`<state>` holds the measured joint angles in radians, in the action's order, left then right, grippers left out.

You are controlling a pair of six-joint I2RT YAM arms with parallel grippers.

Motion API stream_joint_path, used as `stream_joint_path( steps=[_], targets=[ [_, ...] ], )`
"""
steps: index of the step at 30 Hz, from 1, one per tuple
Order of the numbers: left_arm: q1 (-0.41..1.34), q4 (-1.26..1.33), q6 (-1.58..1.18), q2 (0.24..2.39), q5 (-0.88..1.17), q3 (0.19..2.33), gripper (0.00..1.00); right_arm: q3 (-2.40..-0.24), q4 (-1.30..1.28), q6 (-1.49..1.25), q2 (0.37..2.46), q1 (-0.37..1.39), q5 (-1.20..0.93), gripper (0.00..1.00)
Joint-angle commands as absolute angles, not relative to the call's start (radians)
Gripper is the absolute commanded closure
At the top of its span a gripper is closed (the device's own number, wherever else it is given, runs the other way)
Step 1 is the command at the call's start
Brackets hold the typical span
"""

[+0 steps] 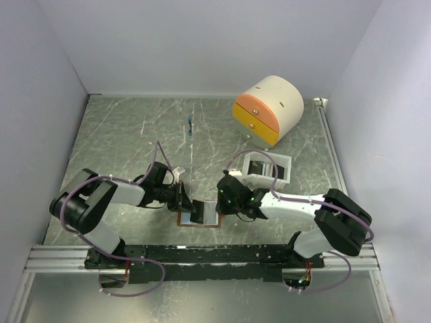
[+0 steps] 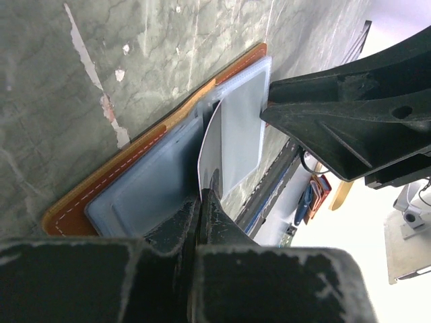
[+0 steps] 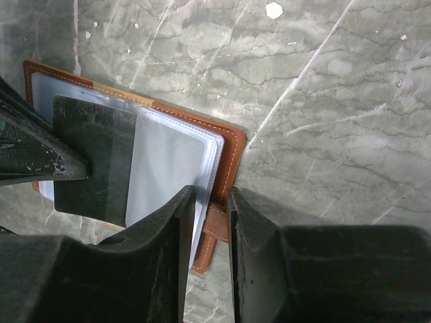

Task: Put the credit cards into the card holder
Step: Insert the credit card into the card holder.

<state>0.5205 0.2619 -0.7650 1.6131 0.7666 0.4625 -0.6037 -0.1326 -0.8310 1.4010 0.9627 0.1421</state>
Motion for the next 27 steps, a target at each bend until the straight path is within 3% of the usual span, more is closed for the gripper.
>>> stream_joint_path(
  steps=[1,27],
  targets=[
    [0.517,0.292,-0.780,1.621,0.681,0.425,0.93,-0.590,-0.129,-0.837,1.391,0.968,0.140,0.74],
    [0.553,0.398,-0.846,1.607,0.658,0.378,0.90,-0.595,-0.128,-0.843,1.391,0.969,0.139,0.75]
  ],
)
